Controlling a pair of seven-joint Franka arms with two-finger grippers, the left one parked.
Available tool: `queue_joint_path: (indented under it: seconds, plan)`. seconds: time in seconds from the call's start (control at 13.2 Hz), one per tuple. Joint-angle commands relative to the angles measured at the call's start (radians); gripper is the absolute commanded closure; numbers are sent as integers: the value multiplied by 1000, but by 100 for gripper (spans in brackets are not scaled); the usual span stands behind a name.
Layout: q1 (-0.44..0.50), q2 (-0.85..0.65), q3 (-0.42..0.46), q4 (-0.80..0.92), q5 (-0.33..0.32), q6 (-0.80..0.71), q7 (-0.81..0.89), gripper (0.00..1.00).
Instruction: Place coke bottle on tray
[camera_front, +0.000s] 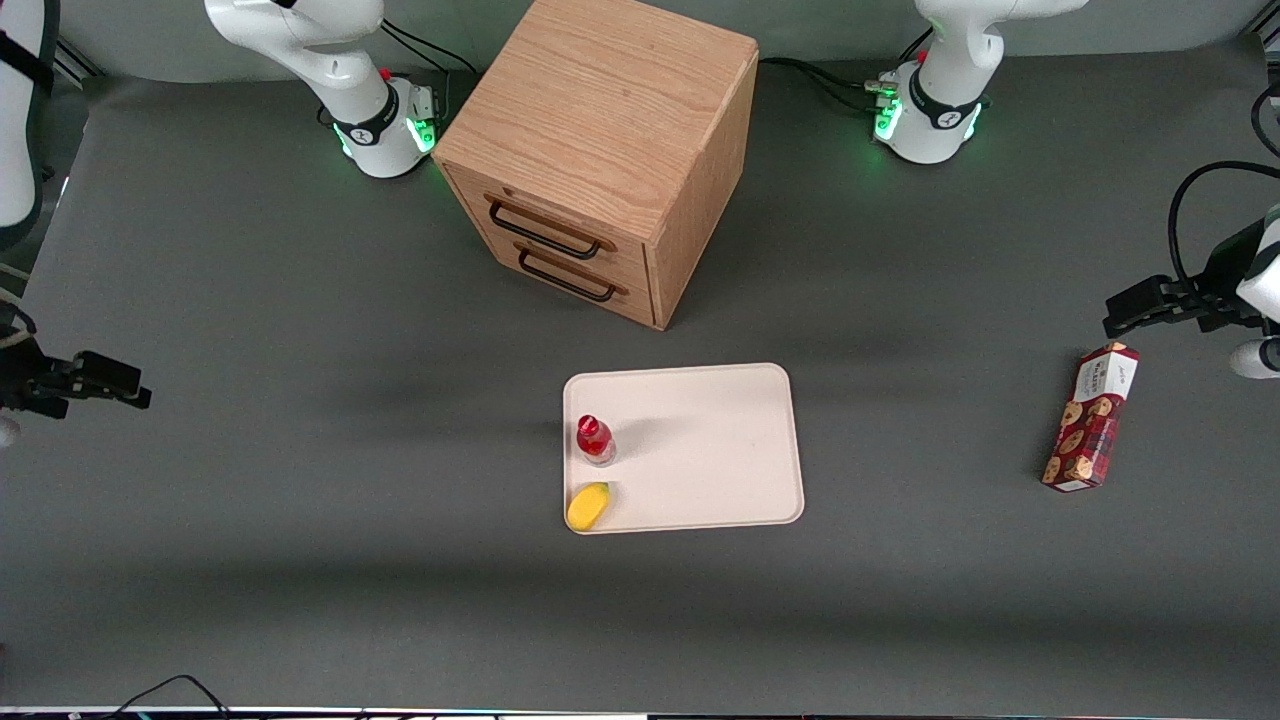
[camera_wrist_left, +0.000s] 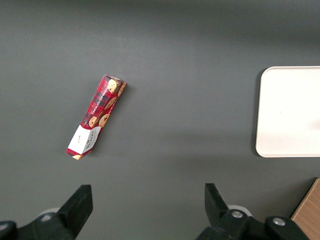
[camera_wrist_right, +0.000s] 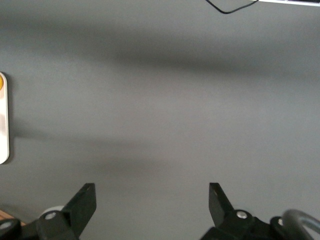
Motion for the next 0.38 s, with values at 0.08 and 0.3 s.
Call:
queue_joint_path:
  seconds: [0.08, 0.3]
  plan:
    - [11, -83, 2, -93, 20, 39, 19, 0]
    - [24, -92, 0, -90, 18, 31, 25, 0]
